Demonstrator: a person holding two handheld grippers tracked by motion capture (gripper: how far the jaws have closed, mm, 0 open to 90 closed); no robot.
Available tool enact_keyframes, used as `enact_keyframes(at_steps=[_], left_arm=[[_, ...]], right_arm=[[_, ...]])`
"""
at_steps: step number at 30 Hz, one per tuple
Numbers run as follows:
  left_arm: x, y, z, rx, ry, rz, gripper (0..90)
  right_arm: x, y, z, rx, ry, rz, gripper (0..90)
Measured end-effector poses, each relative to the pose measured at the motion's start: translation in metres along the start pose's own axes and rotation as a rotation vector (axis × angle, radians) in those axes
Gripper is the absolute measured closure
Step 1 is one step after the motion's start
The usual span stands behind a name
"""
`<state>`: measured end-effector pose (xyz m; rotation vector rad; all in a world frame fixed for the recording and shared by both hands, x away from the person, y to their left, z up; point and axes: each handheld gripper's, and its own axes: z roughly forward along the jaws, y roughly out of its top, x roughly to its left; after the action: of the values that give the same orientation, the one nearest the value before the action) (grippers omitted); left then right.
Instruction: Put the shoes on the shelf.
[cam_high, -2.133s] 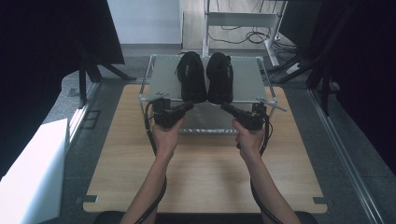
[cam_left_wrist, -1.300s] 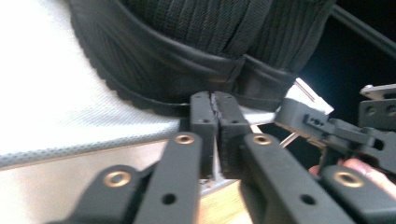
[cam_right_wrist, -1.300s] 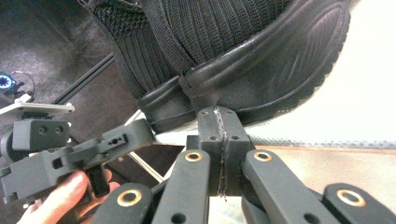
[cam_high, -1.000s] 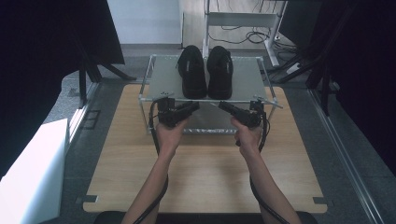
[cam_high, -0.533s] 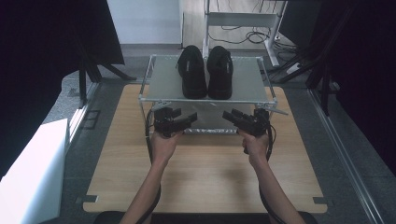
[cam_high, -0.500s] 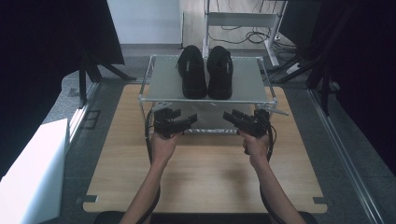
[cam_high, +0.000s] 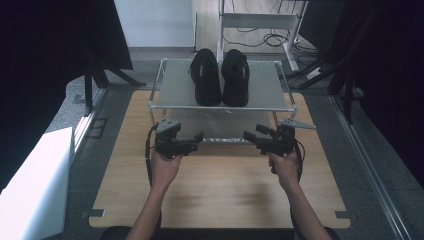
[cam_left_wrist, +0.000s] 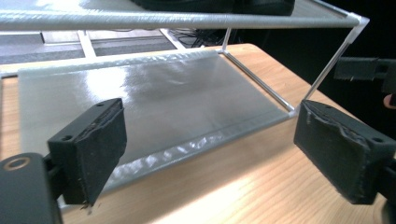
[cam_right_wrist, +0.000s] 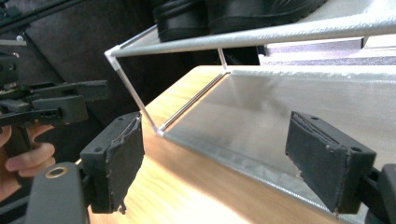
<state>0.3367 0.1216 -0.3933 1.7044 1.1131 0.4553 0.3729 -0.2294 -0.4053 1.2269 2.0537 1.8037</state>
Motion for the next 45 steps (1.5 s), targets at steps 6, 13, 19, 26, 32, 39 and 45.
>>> enact_keyframes(at_steps=[6,13,19,26,32,39,45], left_arm=[[-0.001,-0.009,-0.015,0.017,0.031,0.023,4.2],[-0.004,-0.022,-0.025,0.050,0.041,0.066,1.2],[-0.006,-0.033,-0.034,0.091,0.036,0.118,0.0],[-0.001,-0.053,-0.047,0.097,0.009,0.107,0.0],[0.002,-0.072,-0.052,0.100,0.025,0.127,0.0],[0.003,-0.094,-0.047,0.116,0.044,0.135,0.0],[0.003,-0.111,-0.039,0.143,0.042,0.137,0.0]], right_arm=[[0.003,-0.006,-0.012,0.051,-0.003,-0.048,14.8],[0.006,-0.018,-0.025,0.100,-0.029,-0.099,13.1],[0.007,-0.028,-0.037,0.138,-0.037,-0.136,8.9],[0.008,-0.034,-0.054,0.154,-0.064,-0.149,0.0],[0.008,-0.047,-0.061,0.178,-0.093,-0.165,0.0],[0.006,-0.070,-0.063,0.166,-0.092,-0.154,0.0],[0.002,-0.087,-0.061,0.197,-0.129,-0.187,0.0]])
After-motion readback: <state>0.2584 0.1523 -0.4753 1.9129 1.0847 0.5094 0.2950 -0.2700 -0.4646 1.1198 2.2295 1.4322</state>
